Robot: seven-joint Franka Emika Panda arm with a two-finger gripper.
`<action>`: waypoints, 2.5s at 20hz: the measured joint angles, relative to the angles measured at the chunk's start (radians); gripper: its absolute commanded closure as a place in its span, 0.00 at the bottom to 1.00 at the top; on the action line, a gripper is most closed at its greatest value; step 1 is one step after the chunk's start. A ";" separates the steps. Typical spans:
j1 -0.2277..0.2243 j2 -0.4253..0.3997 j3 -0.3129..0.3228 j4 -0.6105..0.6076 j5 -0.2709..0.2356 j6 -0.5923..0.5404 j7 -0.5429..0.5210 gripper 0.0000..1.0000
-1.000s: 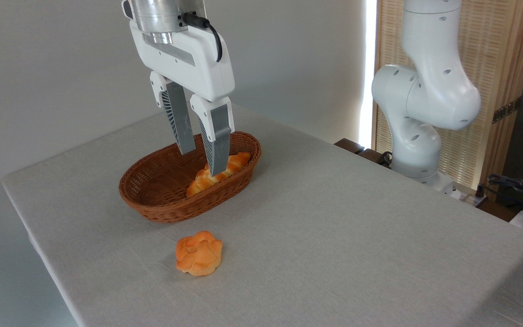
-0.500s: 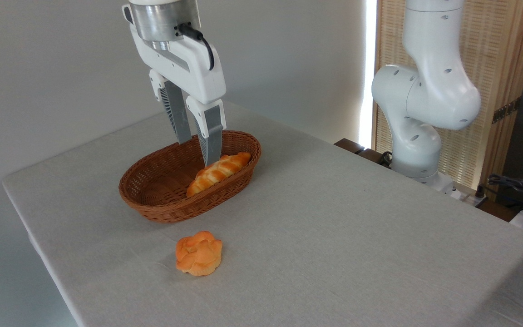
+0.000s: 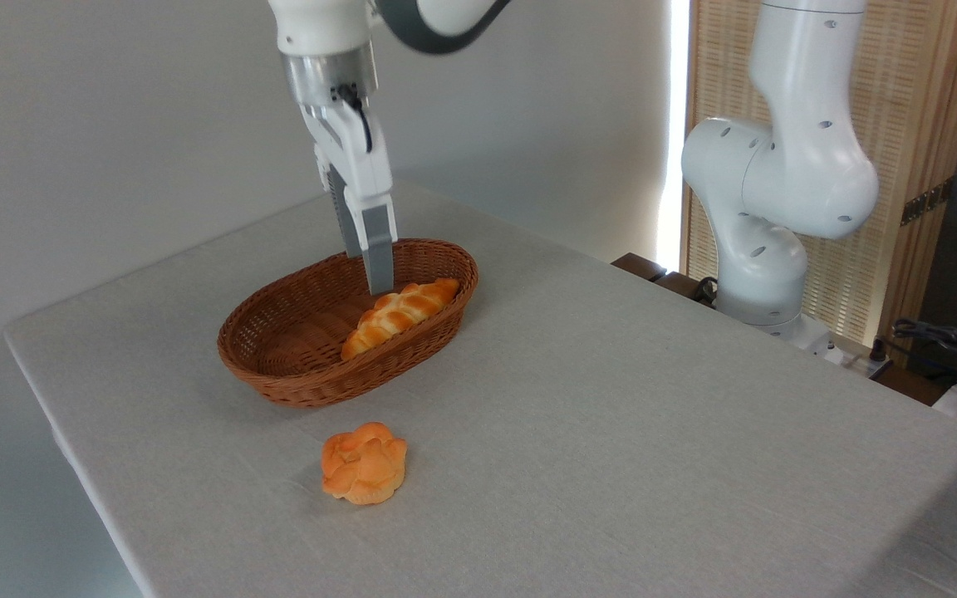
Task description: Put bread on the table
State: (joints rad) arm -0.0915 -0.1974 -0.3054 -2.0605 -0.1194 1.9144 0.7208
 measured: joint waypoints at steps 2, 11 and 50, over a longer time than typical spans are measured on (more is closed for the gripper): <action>-0.005 0.001 -0.041 -0.056 0.000 0.066 0.000 0.00; -0.006 0.001 -0.092 -0.192 0.000 0.161 0.000 0.00; -0.007 0.011 -0.104 -0.153 -0.108 0.222 -0.004 0.90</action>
State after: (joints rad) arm -0.0987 -0.1864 -0.4096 -2.2137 -0.2278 2.1359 0.7171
